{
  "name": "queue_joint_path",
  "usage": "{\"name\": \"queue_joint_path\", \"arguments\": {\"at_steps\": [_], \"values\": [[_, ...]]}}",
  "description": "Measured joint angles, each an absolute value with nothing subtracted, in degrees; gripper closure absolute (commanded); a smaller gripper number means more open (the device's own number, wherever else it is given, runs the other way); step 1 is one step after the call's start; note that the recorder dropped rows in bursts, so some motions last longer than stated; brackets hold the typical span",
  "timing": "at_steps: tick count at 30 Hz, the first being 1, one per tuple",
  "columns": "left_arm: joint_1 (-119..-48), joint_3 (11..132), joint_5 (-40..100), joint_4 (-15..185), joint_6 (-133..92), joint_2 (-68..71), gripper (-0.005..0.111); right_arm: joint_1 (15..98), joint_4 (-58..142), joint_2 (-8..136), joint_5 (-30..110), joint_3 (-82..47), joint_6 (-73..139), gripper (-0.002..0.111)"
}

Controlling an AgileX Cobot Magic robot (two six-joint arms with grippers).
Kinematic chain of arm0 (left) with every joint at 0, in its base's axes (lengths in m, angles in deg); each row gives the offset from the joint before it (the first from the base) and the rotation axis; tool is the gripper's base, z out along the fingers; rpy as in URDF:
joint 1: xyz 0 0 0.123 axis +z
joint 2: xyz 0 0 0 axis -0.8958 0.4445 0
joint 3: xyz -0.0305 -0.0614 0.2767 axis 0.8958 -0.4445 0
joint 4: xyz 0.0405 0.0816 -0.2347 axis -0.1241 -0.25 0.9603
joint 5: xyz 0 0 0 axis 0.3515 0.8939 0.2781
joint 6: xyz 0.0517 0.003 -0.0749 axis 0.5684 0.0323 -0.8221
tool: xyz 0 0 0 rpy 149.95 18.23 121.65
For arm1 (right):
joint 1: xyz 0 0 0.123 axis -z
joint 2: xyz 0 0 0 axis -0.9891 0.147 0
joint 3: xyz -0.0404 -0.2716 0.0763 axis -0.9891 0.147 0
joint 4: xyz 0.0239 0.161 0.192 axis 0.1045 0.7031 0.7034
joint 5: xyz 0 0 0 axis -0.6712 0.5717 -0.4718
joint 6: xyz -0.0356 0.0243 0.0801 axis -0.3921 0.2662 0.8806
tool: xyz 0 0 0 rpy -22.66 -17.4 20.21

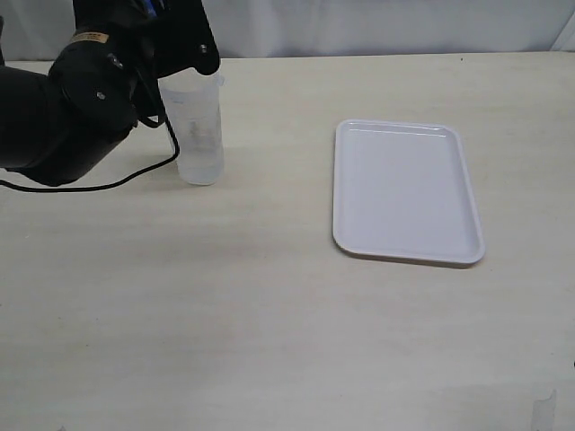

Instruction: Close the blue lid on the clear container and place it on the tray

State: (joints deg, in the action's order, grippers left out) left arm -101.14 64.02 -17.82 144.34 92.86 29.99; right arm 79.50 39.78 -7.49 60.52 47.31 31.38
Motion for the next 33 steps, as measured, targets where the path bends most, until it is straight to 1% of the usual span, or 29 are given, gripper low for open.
{"name": "queue_joint_path", "arguments": {"at_steps": [12,18,33], "values": [[-101.14,64.02,-17.72,144.35,92.86,27.52,0.107,79.5,39.78,-7.49,60.52,47.31,31.38,0.104],[-101.14,64.02,-12.72,145.04,92.86,27.52,0.107,79.5,39.78,-7.49,60.52,47.31,31.38,0.104],[-101.14,64.02,-9.96,145.26,92.74,27.4,0.107,79.5,39.78,-7.49,60.52,47.31,31.38,0.104]]}}
